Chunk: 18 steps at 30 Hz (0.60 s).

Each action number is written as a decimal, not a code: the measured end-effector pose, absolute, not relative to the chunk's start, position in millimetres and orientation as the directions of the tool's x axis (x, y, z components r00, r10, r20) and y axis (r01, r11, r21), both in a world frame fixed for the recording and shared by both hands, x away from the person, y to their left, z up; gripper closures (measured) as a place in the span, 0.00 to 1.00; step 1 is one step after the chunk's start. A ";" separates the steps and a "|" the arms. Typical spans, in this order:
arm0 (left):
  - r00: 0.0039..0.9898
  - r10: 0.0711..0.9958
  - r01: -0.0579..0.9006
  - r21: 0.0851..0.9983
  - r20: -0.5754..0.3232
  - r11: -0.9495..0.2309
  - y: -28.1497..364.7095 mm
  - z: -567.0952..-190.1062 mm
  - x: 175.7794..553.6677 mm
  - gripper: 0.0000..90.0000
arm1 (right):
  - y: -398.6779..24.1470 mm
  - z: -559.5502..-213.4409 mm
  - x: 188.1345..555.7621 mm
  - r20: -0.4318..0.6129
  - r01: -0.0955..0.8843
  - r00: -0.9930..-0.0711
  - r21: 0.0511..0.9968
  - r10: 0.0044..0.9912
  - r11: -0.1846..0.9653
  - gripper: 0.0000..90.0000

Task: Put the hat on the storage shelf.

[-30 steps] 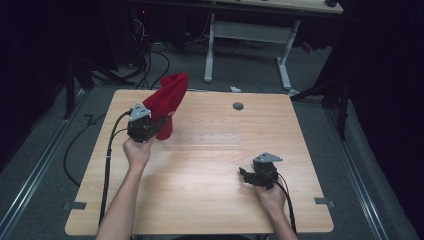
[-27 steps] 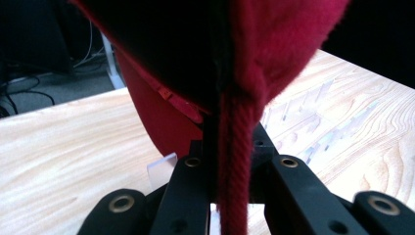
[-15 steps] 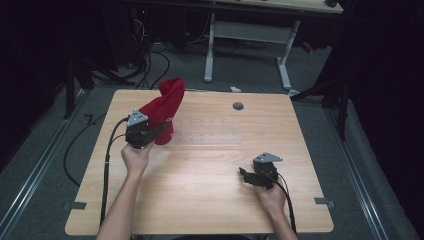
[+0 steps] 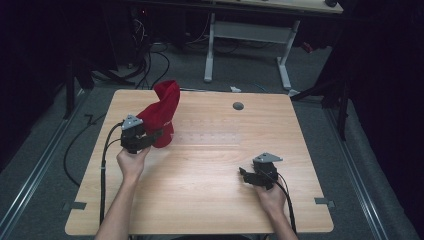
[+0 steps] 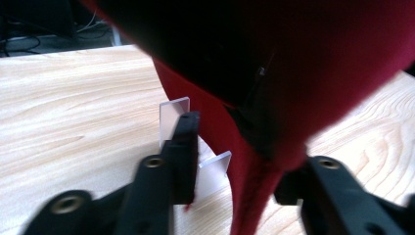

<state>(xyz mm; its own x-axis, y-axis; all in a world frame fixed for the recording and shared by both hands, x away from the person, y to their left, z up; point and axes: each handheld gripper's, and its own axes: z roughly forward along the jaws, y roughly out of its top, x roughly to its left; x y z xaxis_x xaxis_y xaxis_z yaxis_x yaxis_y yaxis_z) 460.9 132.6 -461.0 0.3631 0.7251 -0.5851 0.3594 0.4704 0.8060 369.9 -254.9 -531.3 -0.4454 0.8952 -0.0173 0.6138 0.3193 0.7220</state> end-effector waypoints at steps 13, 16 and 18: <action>0.352 0.754 0.362 0.824 -0.554 0.436 139.8 -458.8 449.7 0.47 | -255.0 -531.3 370.0 -0.018 0.613 -0.446 0.722 0.895 0.320 0.38; 0.356 0.752 0.355 0.825 -0.554 0.440 140.3 -454.8 445.8 0.46 | -254.9 -531.3 370.0 -0.017 0.614 -0.445 0.722 0.895 0.319 0.38; 0.355 0.754 0.356 0.826 -0.552 0.437 141.1 -453.5 444.5 0.46 | -254.9 -531.3 370.0 -0.017 0.614 -0.445 0.722 0.895 0.319 0.38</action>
<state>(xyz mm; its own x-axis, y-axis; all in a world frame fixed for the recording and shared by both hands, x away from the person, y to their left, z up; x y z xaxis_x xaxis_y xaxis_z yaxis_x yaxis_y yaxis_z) 444.5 141.1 -453.5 0.3550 0.7544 -0.5522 0.3563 0.4370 0.8259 370.0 -254.9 -531.3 -0.4454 0.8952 -0.0169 0.6140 0.3191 0.7219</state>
